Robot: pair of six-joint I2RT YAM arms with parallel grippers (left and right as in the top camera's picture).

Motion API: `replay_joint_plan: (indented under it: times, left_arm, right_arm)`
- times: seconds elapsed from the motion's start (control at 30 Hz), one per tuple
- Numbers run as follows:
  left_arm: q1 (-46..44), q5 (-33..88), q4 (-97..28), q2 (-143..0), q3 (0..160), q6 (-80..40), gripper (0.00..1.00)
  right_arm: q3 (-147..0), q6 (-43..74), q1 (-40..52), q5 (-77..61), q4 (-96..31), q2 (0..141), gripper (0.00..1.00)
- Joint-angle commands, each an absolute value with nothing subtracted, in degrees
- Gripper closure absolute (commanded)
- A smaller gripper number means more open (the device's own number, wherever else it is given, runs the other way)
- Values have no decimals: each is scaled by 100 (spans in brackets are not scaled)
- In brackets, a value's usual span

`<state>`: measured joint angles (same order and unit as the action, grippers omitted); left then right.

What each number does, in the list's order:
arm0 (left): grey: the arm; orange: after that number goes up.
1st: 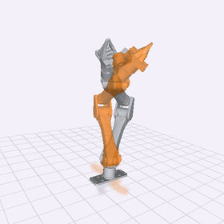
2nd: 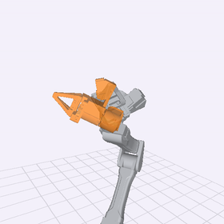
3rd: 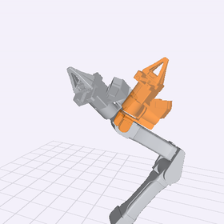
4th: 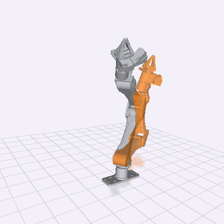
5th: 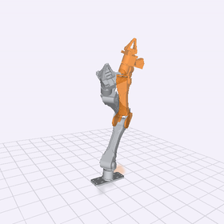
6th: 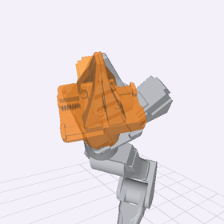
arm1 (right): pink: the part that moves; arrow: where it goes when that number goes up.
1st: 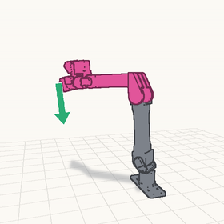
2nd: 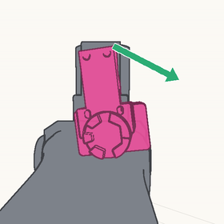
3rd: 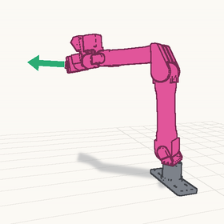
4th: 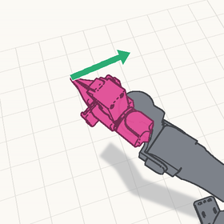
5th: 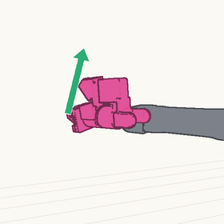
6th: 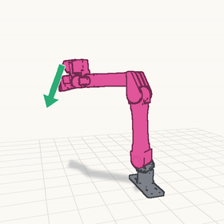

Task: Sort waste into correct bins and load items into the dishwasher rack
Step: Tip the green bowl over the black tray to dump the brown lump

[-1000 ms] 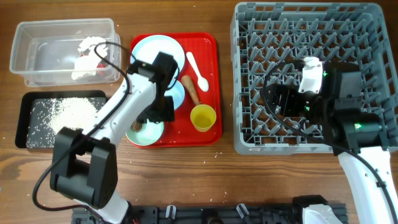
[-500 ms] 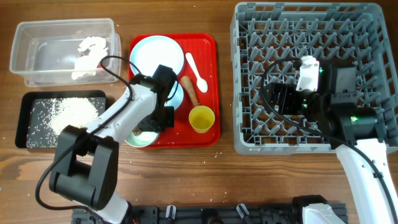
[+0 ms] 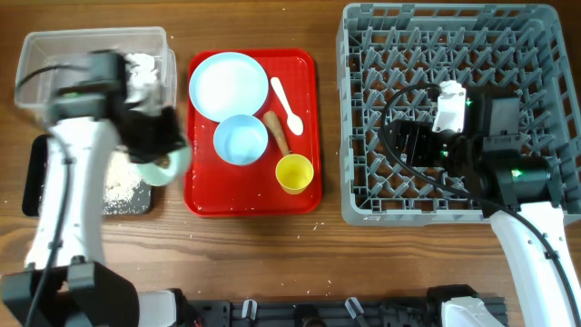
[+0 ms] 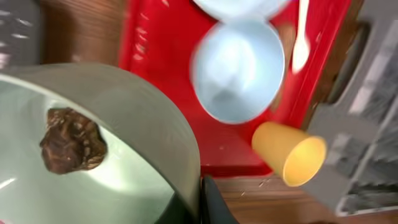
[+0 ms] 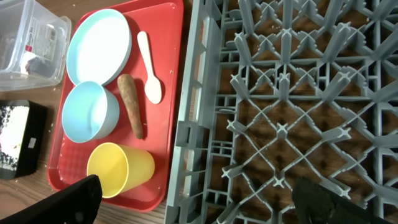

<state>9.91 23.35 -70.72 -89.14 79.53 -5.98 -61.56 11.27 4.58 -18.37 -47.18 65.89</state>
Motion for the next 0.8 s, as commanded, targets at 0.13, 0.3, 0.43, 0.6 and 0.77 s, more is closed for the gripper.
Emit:
replay_joint_plan:
  times: [0.13, 0.3, 0.43, 0.6, 0.77]
  left_arm:
    - [3946, 6246, -6858, -9507, 7177, 1400, 96]
    - [5076, 8405, -6490, -10637, 6936, 1481, 96]
    - [5223, 9037, -6488, -11439, 6936, 1201, 96]
    - [5181, 9037, -6497, -11465, 6945, 1109, 96]
    - [4718, 8416, -7649, -10836, 7159, 2423, 96]
  right_arm:
    - [-6252, 1063, 497, -1785, -4665, 6661, 0]
    - [-6252, 1057, 497, -1780, -4650, 6665, 0]
    - [-6252, 1052, 497, -1782, -4545, 6665, 0]
    - [-6252, 1063, 497, -1785, -4550, 6665, 0]
    - [-6252, 1063, 497, -1782, -4536, 6665, 0]
